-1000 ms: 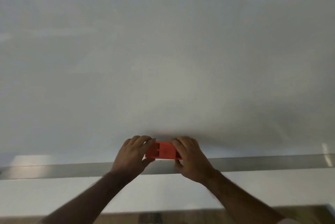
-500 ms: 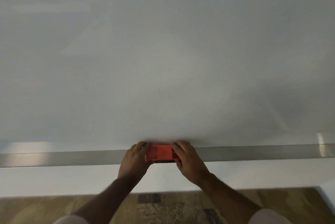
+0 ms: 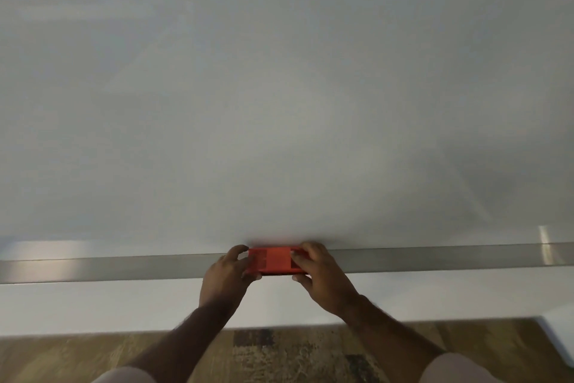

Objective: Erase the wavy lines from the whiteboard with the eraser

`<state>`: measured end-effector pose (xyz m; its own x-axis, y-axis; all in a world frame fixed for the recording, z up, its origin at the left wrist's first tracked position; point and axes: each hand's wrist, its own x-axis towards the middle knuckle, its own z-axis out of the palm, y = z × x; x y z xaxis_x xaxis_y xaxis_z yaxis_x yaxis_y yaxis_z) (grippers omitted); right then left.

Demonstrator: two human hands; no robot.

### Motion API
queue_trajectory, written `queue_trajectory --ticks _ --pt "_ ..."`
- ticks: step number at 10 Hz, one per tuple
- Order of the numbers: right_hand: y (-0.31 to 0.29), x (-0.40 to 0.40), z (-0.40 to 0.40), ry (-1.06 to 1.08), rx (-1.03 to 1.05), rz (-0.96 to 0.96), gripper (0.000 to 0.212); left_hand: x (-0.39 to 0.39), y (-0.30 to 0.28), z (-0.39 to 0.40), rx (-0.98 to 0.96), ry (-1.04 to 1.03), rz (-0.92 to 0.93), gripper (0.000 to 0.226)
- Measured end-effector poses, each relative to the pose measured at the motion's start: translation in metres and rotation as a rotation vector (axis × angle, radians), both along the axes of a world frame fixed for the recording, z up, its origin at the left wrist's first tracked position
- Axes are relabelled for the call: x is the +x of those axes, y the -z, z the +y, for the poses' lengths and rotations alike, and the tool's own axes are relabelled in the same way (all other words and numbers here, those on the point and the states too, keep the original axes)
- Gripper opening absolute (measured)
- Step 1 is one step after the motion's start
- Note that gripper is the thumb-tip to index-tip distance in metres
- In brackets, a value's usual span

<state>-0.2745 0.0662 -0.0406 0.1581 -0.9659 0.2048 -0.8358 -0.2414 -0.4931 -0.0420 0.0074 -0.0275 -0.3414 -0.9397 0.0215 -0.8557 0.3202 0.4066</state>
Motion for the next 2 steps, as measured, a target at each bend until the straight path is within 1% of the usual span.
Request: queue_trajectory --ticks 1,2 --pt "-0.0013 0.0000 0.0071 0.020 -0.061 0.031 0.043 0.0027 0.0028 0.0041 -0.101 0.051 -0.023 0.044" --pt "-0.0084 0.0039 0.0064 0.041 -0.098 0.052 0.047 0.0003 0.0019 0.0045 -0.184 0.036 -0.013 0.047"
